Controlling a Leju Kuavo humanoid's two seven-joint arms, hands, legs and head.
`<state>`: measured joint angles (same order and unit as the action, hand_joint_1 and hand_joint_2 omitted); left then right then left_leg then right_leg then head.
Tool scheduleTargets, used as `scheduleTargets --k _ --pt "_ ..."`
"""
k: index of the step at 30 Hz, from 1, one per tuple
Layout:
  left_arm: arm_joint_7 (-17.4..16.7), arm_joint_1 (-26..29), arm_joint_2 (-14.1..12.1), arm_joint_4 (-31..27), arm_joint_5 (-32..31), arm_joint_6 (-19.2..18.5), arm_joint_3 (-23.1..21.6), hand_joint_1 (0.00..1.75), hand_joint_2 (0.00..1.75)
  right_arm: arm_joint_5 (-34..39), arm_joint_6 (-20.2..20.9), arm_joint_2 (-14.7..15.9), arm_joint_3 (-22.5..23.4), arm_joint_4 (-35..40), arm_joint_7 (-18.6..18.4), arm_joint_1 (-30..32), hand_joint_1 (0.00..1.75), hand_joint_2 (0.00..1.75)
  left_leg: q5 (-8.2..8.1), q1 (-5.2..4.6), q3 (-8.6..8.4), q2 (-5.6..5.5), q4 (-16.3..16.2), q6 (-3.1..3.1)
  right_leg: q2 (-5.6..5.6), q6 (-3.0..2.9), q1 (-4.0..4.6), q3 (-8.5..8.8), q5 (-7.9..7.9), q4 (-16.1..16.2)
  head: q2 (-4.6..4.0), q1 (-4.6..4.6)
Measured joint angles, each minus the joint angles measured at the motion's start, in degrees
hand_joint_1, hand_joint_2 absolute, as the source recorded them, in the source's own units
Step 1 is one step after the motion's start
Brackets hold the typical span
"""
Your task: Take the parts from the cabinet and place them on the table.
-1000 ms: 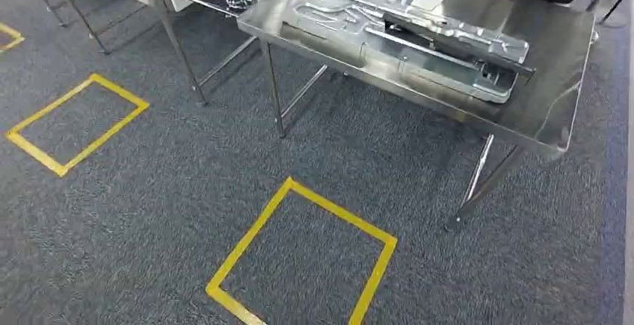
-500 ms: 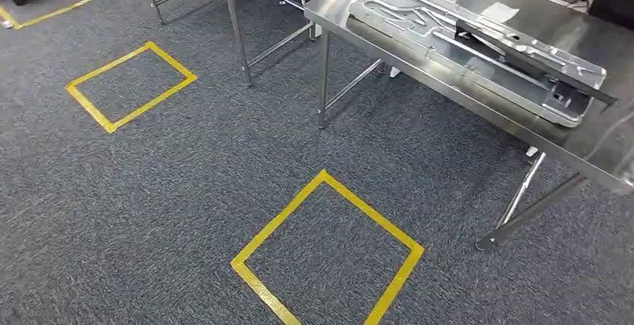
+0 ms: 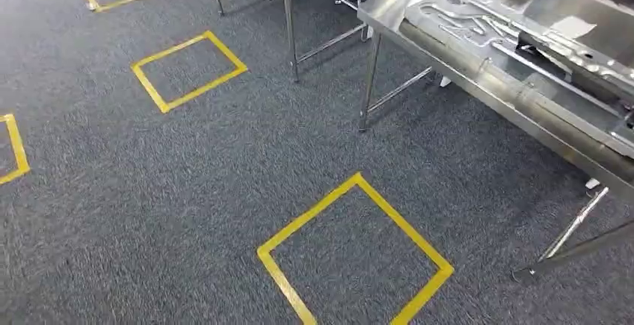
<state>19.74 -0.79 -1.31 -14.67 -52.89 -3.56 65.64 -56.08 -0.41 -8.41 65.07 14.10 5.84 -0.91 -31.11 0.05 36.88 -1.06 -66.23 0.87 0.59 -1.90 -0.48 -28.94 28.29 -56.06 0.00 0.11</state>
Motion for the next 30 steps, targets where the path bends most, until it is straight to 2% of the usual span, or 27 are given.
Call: scheduleTargets --k 1,2,3,4,6,7,8,9,11,12,13,14,15,17,18,19,20,21,22,23,25,27,28,29,30 --pt "0.1 -0.1 0.0 0.0 -0.2 0.0 0.0 0.0 0.0 0.0 0.1 0.0 0.0 0.0 0.0 0.3 0.0 0.0 -2.25 0.31 2.58 0.33 -5.3 0.44 -1.09 0.03 0.01 -0.05 0.07 0.0 0.0 0.0" --pt "0.2 -0.1 0.1 0.0 -0.2 -0.1 0.0 0.0 0.0 0.0 0.2 0.0 0.0 0.0 0.0 0.4 0.0 0.0 -3.15 0.61 4.16 0.46 -8.7 0.82 -1.95 0.05 0.01 -0.13 0.12 -0.1 0.0 0.0" --pt "0.2 0.0 0.1 0.0 -0.3 -0.1 0.0 0.0 0.0 0.1 0.2 0.0 0.0 0.0 0.0 0.4 0.0 0.0 -2.61 0.92 4.4 0.65 -9.3 1.13 -2.7 0.15 -0.04 -0.14 0.18 -0.1 0.0 0.0" --pt "0.2 0.3 0.1 0.0 -0.4 -0.1 0.0 0.0 0.0 0.1 0.3 0.0 0.0 0.0 0.0 0.4 0.0 0.0 -0.79 1.23 3.06 0.81 -6.8 1.4 -3.38 0.32 -0.1 -0.11 0.29 -0.2 0.0 0.0" --pt "0.2 0.4 0.1 0.0 -0.4 -0.1 0.0 0.0 0.0 0.1 0.3 0.0 0.0 0.0 0.0 0.4 0.0 0.0 3.77 1.5 -2.57 1.92 3.3 1.65 -4.55 0.88 -0.38 0.01 0.66 -0.6 0.0 0.0" --pt "0.2 0.3 0.1 0.0 -0.4 -0.1 0.0 0.0 0.0 0.1 0.3 0.0 0.0 0.0 0.0 0.3 0.0 0.0 4.45 1.47 -5.29 4.29 8.4 1.65 -5.1 1.34 -0.27 0.16 0.96 -0.9 0.0 -0.09" --pt "0.2 0.2 0.1 0.0 -0.4 -0.1 0.0 0.0 0.0 0.2 0.3 0.0 0.0 0.0 0.0 0.3 0.0 0.0 4.18 1.03 -5.26 4.55 8.5 0.99 -5.54 1.8 0.07 0.18 1.26 -1.0 0.0 -0.05" --pt "0.3 0.1 0.2 0.0 -0.4 -0.1 0.0 0.0 0.0 0.2 0.3 0.0 0.0 0.0 0.1 0.3 0.0 0.0 4.26 0.98 -5.18 3.82 8.5 0.41 -5.72 2.12 0.08 0.25 1.29 -1.0 0.0 0.28" --pt "1.0 0.5 0.2 0.0 -0.8 0.0 0.0 0.0 0.0 0.4 0.4 0.0 0.0 0.0 0.1 0.1 0.0 0.0 4.25 0.62 -4.7 3.07 8.5 -0.24 -6.45 2.72 -0.02 0.55 1.16 -0.7 0.0 0.22" --pt "1.7 0.6 0.2 0.0 -1.2 0.1 0.0 0.0 0.0 0.6 0.5 0.0 0.0 0.0 0.2 0.0 0.0 0.0 4.62 0.85 -4.93 2.41 9.0 -0.92 -6.67 3.25 -0.21 0.81 1.35 -0.7 0.0 0.2" --pt "2.0 0.7 0.4 0.0 -1.2 0.3 0.0 0.0 0.0 0.7 0.8 0.2 0.0 0.0 0.2 0.3 0.0 0.0 4.93 1.08 -5.27 2.05 9.3 -1.35 -4.57 3.66 -0.48 0.74 2.13 -1.6 0.0 0.35" --pt "2.4 0.7 0.7 0.0 -1.3 0.6 0.0 0.0 0.0 0.7 1.0 0.5 0.1 0.0 0.2 0.5 0.0 0.0 5.13 1.05 -5.13 1.62 9.3 -1.84 -2.35 3.55 -0.48 -0.65 4.51 -4.4 0.0 0.5" --pt "2.6 0.5 0.9 0.0 -1.4 0.9 0.0 0.0 0.0 0.7 1.5 0.5 0.1 0.0 0.1 0.8 0.0 0.0 5.23 0.99 -4.93 1.21 9.3 -2.1 -1.32 3.46 -0.4 -2.79 7.19 -8.9 0.0 0.72" --pt "2.7 0.5 1.2 0.0 -1.4 1.1 0.0 0.0 0.0 0.7 1.9 0.7 0.2 0.0 -0.1 1.1 0.0 0.0 5.31 0.67 -4.6 -0.02 9.2 -2.25 -0.77 3.4 -0.33 -7.19 10.78 -17.7 0.0 0.76" --pt "2.7 0.6 1.4 0.0 -1.7 1.3 0.0 0.0 0.0 0.7 1.9 0.9 0.2 0.0 -0.4 1.3 0.0 0.0 5.33 0.56 -4.55 -0.66 9.2 -2.27 -0.72 3.35 -0.33 -8.27 10.68 -19.6 0.0 0.74" --pt "2.7 0.6 2.3 0.0 -2.3 1.9 -0.1 0.0 0.0 0.8 1.9 1.0 0.4 0.0 -1.3 1.3 0.0 0.0 5.33 0.48 -4.63 -1.42 9.2 -2.26 -0.68 3.18 -0.29 -7.81 8.81 -18.2 0.0 0.74" --pt "2.6 0.6 3.0 0.0 -3.1 3.0 -0.3 0.0 0.0 0.8 1.8 1.0 0.5 0.0 -1.9 1.3 0.0 0.0 5.33 0.45 -4.7 -2.13 9.1 -2.25 -0.53 2.99 -0.28 -6.27 6.26 -14.6 0.0 0.74" --pt "2.5 0.5 3.6 0.0 -3.5 3.7 -0.6 0.0 0.0 0.8 1.8 1.1 0.6 0.0 -2.3 1.3 0.0 0.0 5.33 0.42 -4.77 -2.86 9.0 -2.23 -0.06 2.74 -0.28 -3.95 3.44 -9.6 0.0 0.74" --pt "2.3 0.4 4.7 -0.1 -3.8 4.4 -0.8 0.0 0.0 0.8 1.8 1.1 0.8 0.1 -2.4 1.3 0.0 0.0 5.34 0.39 -4.78 -3.62 8.9 -2.16 1.48 2.39 -0.27 -1.61 1.05 -4.4 0.0 0.79" --pt "2.2 0.2 5.4 -0.2 -4.1 4.7 -0.9 0.0 0.0 0.8 1.8 1.4 1.0 0.1 -2.6 1.4 0.0 0.0 5.27 0.17 -4.46 -4.11 8.6 -1.92 4.25 2.1 -0.13 -0.71 1.25 -1.9 0.0 0.74" --pt "2.0 0.2 6.0 -0.4 -4.4 4.6 -1.1 0.0 0.0 0.5 1.8 1.5 1.4 0.2 -2.7 1.1 0.0 0.0 5.4 0.32 -4.01 -5.02 8.5 -1.2 2.76 2.13 0.0 -0.93 1.11 -1.7 0.0 0.79" --pt "2.0 0.4 6.6 -0.4 -4.7 4.4 -1.1 0.0 0.0 0.3 1.8 1.6 1.4 0.3 -2.7 0.9 0.0 0.0 5.7 0.37 -3.6 -6.13 8.8 -0.31 1.81 1.48 0.06 -0.7 0.81 -1.4 0.0 0.83" --pt "2.0 0.5 6.7 -0.5 -4.7 4.4 -1.1 0.0 0.0 0.1 1.8 1.6 1.4 0.3 -2.7 0.9 0.0 0.0 5.38 0.56 -3.62 -4.88 7.9 -0.33 0.8 1.02 -0.46 -0.5 0.38 -0.8 0.0 0.74" --pt "2.0 0.6 6.6 -0.5 -4.7 4.4 -1.1 0.0 0.0 0.1 1.8 1.6 1.5 0.3 -2.8 1.0 0.0 0.0 4.0 0.32 -2.98 -1.77 6.4 -0.07 0.44 0.68 -0.35 -0.31 0.34 -0.6 0.0 0.61" --pt "2.0 0.4 6.6 -0.7 -4.7 4.4 -1.1 0.0 0.0 0.0 1.8 1.6 1.5 0.4 -2.7 1.2 0.0 0.0 1.6 0.39 -1.39 -0.29 3.1 0.31 -0.34 0.52 -0.26 -0.28 0.35 -0.6 0.0 0.17"
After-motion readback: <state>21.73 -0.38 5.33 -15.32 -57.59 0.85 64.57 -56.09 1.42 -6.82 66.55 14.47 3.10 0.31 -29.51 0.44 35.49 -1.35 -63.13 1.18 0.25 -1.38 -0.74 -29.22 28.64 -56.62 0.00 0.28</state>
